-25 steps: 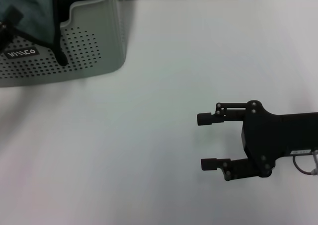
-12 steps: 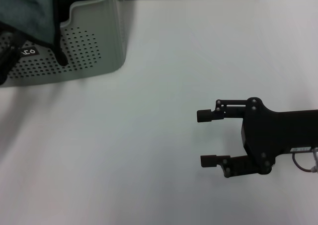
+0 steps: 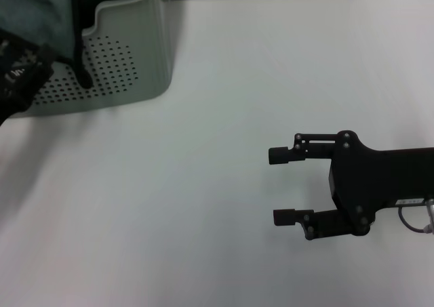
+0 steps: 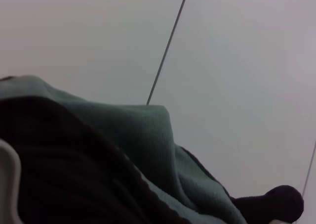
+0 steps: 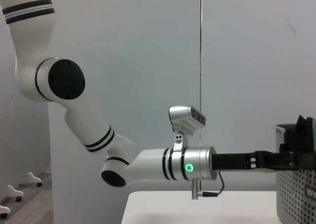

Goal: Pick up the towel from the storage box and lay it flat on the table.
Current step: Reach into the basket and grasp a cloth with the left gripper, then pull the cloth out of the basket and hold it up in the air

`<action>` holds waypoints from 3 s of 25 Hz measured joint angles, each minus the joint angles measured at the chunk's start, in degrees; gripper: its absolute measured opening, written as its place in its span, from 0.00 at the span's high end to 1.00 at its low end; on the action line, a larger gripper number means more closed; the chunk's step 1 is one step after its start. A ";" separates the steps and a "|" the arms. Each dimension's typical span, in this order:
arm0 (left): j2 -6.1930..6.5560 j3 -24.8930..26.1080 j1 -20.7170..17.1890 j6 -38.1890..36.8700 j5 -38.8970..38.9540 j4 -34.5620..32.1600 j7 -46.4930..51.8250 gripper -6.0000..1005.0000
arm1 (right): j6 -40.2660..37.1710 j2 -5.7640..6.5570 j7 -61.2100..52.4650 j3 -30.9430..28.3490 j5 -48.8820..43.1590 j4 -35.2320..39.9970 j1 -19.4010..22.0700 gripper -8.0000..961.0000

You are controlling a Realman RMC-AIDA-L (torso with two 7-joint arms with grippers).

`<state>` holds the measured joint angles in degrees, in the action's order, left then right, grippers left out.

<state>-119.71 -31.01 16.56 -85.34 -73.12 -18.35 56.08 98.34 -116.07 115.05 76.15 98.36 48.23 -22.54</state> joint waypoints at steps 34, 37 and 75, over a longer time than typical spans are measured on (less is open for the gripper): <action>-0.17 0.42 2.19 -1.46 0.63 2.15 7.42 0.76 | 0.20 -0.03 0.00 -0.13 0.71 -0.06 0.82 0.25; -0.13 0.42 2.24 -1.64 0.63 2.26 8.48 0.87 | 0.25 -0.02 -0.01 -0.13 0.73 -0.06 0.84 0.25; 1.09 -42.48 -2.35 -31.51 46.91 -20.42 39.55 0.98 | -18.59 -0.12 25.41 27.33 37.55 -10.43 -4.83 0.25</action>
<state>-118.62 -73.48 14.21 -116.86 -26.21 -38.77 95.62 79.75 -116.19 140.46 103.48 135.91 37.80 -27.37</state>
